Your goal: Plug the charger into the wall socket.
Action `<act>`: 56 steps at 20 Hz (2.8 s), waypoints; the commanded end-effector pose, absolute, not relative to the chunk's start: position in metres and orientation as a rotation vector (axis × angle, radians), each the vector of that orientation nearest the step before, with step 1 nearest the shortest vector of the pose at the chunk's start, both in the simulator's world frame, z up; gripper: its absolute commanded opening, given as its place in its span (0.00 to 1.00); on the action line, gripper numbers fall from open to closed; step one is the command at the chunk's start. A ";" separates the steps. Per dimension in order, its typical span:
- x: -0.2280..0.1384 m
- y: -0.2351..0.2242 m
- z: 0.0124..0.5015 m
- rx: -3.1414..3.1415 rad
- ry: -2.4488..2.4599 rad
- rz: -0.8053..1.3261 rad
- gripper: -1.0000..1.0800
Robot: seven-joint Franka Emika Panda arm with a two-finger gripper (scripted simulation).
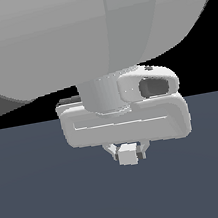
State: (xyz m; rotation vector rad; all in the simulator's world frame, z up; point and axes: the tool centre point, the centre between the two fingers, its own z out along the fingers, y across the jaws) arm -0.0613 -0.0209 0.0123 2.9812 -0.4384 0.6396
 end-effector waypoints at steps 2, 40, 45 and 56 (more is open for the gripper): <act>-0.060 -0.020 0.014 2.984 -0.428 0.641 0.00; 0.008 0.005 0.101 3.073 0.024 0.663 0.00; 0.017 0.005 0.100 3.074 0.022 0.663 0.00; 0.053 0.006 0.100 3.075 0.022 0.662 0.00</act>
